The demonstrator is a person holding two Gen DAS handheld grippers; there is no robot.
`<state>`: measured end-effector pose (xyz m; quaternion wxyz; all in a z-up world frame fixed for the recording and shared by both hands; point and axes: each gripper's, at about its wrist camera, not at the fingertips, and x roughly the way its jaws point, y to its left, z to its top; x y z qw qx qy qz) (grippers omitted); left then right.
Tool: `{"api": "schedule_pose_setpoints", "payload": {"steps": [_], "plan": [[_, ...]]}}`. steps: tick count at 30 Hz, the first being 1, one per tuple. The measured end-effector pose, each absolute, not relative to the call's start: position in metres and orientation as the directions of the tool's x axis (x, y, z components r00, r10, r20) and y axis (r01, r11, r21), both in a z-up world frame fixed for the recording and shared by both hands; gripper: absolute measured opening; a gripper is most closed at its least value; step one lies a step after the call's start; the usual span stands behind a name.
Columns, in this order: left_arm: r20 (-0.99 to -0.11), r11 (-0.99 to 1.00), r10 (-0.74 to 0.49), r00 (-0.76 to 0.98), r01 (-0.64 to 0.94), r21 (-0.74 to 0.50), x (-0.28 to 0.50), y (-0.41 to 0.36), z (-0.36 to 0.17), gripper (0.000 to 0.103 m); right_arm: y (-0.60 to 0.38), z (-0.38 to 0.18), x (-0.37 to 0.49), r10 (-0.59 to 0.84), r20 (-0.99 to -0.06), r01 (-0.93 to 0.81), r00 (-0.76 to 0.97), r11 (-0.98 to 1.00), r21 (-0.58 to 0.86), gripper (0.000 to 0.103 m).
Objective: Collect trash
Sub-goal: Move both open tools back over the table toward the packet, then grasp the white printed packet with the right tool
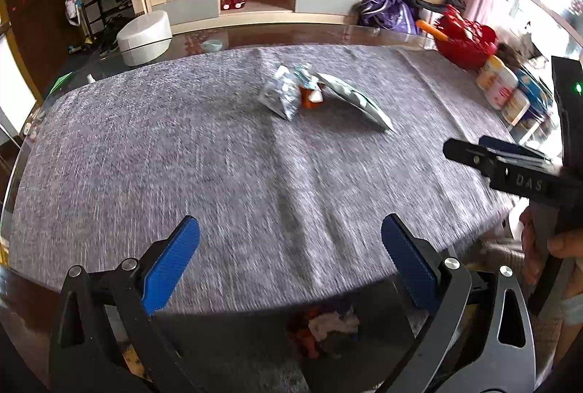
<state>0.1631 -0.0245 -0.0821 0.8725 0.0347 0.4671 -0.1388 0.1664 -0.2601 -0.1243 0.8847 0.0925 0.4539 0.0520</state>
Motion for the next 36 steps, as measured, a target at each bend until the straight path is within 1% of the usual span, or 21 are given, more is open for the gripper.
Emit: {"api": "schedule_pose_setpoints", "payload": {"steps": [5, 9, 10, 12, 15, 17, 19, 20, 21, 22, 25, 27, 29, 30, 33, 36], "plan": [[-0.827, 0.969, -0.199, 0.525, 0.229, -0.087, 0.202, -0.012, -0.086, 0.095, -0.247, -0.139, 0.196, 0.177, -0.805, -0.049, 0.566, 0.982, 0.181, 0.095], [-0.826, 0.972, -0.196, 0.528, 0.218, -0.091, 0.23, -0.013, -0.086, 0.094, -0.235, -0.148, 0.219, 0.16, -0.814, -0.085, 0.558, 0.987, 0.136, 0.092], [-0.826, 0.971, -0.197, 0.528, 0.222, -0.089, 0.236, -0.015, -0.085, 0.094, -0.233, -0.152, 0.226, 0.153, -0.818, -0.093, 0.554, 0.988, 0.122, 0.091], [-0.826, 0.968, -0.201, 0.527, 0.234, -0.086, 0.245, -0.021, -0.085, 0.094, -0.23, -0.156, 0.236, 0.145, -0.824, -0.103, 0.548, 0.989, 0.106, 0.082], [-0.826, 0.963, -0.21, 0.523, 0.254, -0.084, 0.259, -0.03, -0.085, 0.094, -0.226, -0.162, 0.25, 0.14, -0.83, -0.118, 0.539, 0.989, 0.09, 0.076], [-0.827, 0.96, -0.214, 0.52, 0.268, -0.079, 0.268, -0.036, -0.088, 0.091, -0.221, -0.166, 0.256, 0.13, -0.833, -0.126, 0.537, 0.989, 0.073, 0.074], [-0.832, 0.957, -0.218, 0.511, 0.279, -0.08, 0.278, -0.04, -0.093, 0.086, -0.219, -0.171, 0.261, 0.129, -0.838, -0.13, 0.53, 0.989, 0.069, 0.07], [-0.834, 0.956, -0.221, 0.506, 0.283, -0.082, 0.281, -0.041, -0.096, 0.084, -0.219, -0.174, 0.264, 0.13, -0.841, -0.131, 0.525, 0.989, 0.071, 0.066], [-0.838, 0.954, -0.223, 0.497, 0.287, -0.084, 0.285, -0.043, -0.1, 0.08, -0.22, -0.177, 0.266, 0.131, -0.844, -0.13, 0.52, 0.989, 0.074, 0.063], [-0.842, 0.953, -0.227, 0.49, 0.29, -0.089, 0.289, -0.044, -0.103, 0.076, -0.22, -0.18, 0.267, 0.133, -0.847, -0.129, 0.515, 0.989, 0.077, 0.061], [-0.842, 0.948, -0.249, 0.478, 0.3, -0.11, 0.296, -0.046, -0.108, 0.071, -0.22, -0.181, 0.269, 0.117, -0.839, -0.129, 0.532, 0.99, 0.057, 0.053], [-0.838, 0.944, -0.262, 0.479, 0.308, -0.118, 0.299, -0.048, -0.108, 0.068, -0.224, -0.18, 0.271, 0.122, -0.833, -0.12, 0.539, 0.991, 0.067, 0.033], [-0.832, 0.939, -0.276, 0.481, 0.319, -0.127, 0.302, -0.053, -0.107, 0.066, -0.23, -0.179, 0.272, 0.131, -0.831, -0.1, 0.541, 0.991, 0.091, 0.02], [-0.828, 0.937, -0.281, 0.485, 0.324, -0.129, 0.302, -0.055, -0.105, 0.065, -0.232, -0.18, 0.273, 0.136, -0.83, -0.095, 0.541, 0.99, 0.1, 0.016], [-0.817, 0.93, -0.3, 0.493, 0.34, -0.136, 0.305, -0.063, -0.101, 0.06, -0.239, -0.179, 0.273, 0.142, -0.826, -0.082, 0.545, 0.99, 0.116, 0.011], [-0.803, 0.924, -0.32, 0.503, 0.353, -0.147, 0.31, -0.071, -0.096, 0.057, -0.245, -0.179, 0.271, 0.147, -0.828, -0.076, 0.542, 0.989, 0.126, 0.011]]}}
